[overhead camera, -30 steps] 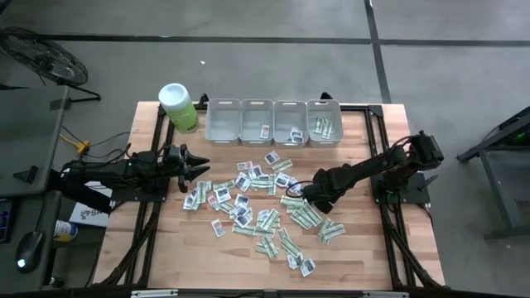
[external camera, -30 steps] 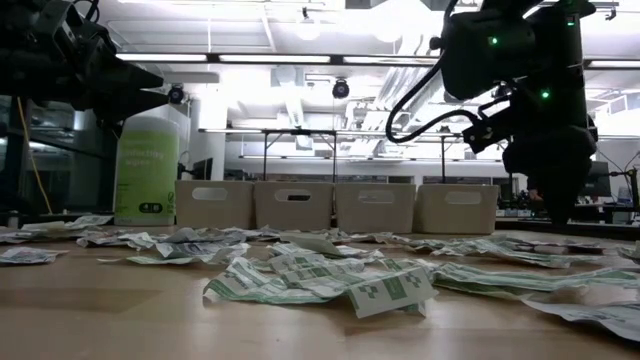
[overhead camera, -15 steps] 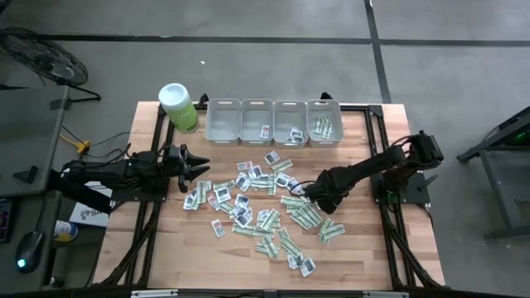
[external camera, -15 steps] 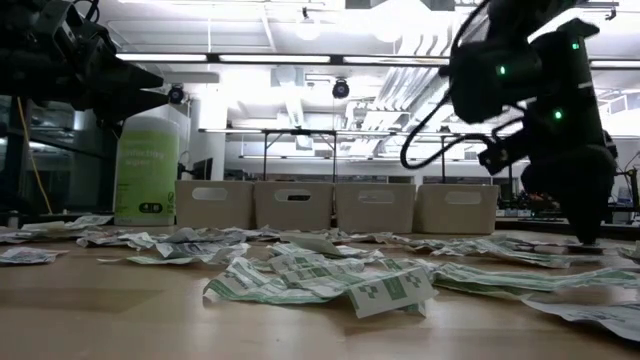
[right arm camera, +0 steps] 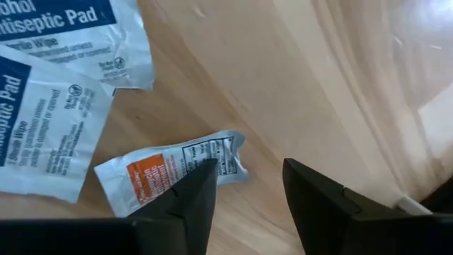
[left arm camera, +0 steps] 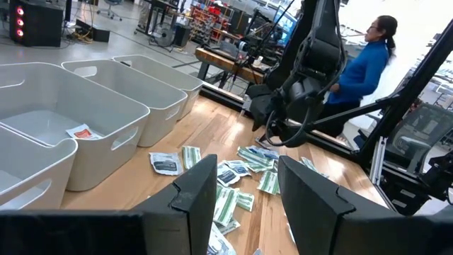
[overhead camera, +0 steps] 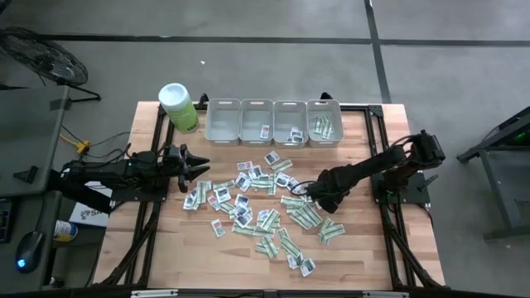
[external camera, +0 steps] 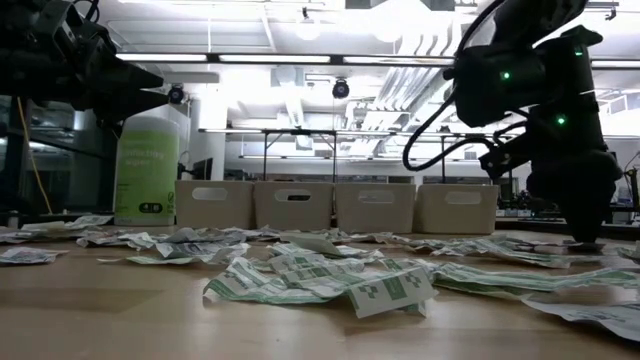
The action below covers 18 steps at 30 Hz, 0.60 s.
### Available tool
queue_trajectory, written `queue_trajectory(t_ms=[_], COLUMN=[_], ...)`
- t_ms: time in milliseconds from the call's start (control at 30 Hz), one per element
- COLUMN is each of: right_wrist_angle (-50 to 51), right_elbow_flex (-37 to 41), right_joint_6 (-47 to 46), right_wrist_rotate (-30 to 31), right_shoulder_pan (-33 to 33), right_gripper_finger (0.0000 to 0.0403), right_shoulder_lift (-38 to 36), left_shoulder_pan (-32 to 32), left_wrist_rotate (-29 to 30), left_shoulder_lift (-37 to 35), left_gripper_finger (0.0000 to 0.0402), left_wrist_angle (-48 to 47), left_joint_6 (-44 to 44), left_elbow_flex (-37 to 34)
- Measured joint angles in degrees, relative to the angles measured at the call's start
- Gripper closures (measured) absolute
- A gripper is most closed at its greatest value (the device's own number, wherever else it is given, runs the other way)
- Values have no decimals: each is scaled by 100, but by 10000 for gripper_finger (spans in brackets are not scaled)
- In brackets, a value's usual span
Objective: Pick & Place First Aid Supplies
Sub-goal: Put the ointment pack into the middle left gray bin
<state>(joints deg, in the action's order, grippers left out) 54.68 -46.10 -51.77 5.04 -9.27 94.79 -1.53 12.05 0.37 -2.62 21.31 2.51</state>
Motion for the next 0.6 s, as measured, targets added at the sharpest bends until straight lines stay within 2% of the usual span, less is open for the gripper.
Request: queue_trajectory(t_ms=[133,600], right_wrist_angle=[-385,-460], right_elbow_flex=[250,218], right_joint_6=[87,93], right_wrist_rotate=[-230,-348], right_shoulder_pan=[97,140], right_gripper_finger=[260,330], right_shoulder_lift=[-33,-29], left_shoulder_pan=[1,1], left_wrist_rotate=[0,0], left_shoulder_lift=[-1,1], left_gripper_finger=[252,252], left_wrist_angle=[0,-1], left_joint_6=[0,1], left_elbow_flex=[1,1])
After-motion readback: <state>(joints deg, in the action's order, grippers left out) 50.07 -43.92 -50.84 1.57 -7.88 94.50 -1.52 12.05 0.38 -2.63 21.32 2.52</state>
